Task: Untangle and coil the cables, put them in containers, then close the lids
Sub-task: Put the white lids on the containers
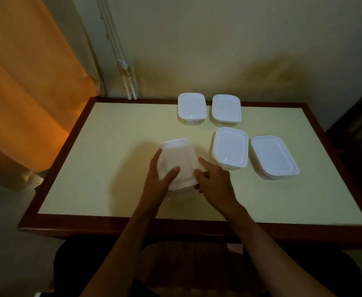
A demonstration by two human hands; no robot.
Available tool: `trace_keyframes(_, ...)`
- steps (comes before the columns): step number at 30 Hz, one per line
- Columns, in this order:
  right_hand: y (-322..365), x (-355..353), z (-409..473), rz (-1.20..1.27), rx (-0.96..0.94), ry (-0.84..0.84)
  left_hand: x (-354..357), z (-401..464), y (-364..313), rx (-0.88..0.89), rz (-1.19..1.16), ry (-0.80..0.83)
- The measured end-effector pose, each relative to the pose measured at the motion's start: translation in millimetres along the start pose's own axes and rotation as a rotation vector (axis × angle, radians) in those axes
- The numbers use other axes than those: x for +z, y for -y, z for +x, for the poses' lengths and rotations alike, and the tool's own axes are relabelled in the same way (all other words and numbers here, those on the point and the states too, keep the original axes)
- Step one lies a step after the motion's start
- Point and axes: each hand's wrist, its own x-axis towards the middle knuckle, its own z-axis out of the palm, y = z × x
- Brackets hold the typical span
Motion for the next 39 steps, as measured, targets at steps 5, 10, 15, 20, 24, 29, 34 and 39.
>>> trace_keyframes(5,-42,-61,27,-0.274,-0.081,-0.177,10,15,5,0.025,0.107,-0.022)
trace_keyframes(10,-115,-150,49,-0.611,0.319,0.031,17,33,3,0.004,0.093,-0.038)
trace_keyframes(15,-122,-175,52,0.009,0.404,-0.103,25,48,5,-0.01,0.071,-0.075)
trace_keyframes(20,-115,-169,49,0.524,0.493,-0.306,26,53,2,-0.009,0.071,-0.096)
trace_keyframes(24,-104,-163,56,0.515,0.478,-0.433,27,55,-2,-0.021,0.056,-0.141)
trace_keyframes(29,-83,-167,63,0.317,0.367,-0.501,24,62,-5,-0.032,0.031,-0.199)
trace_keyframes(34,-66,-157,83,0.132,0.269,-0.418,19,70,-5,-0.028,0.045,-0.218)
trace_keyframes(39,-47,-119,97,0.033,0.223,-0.305,11,82,-5,-0.018,0.053,-0.23)
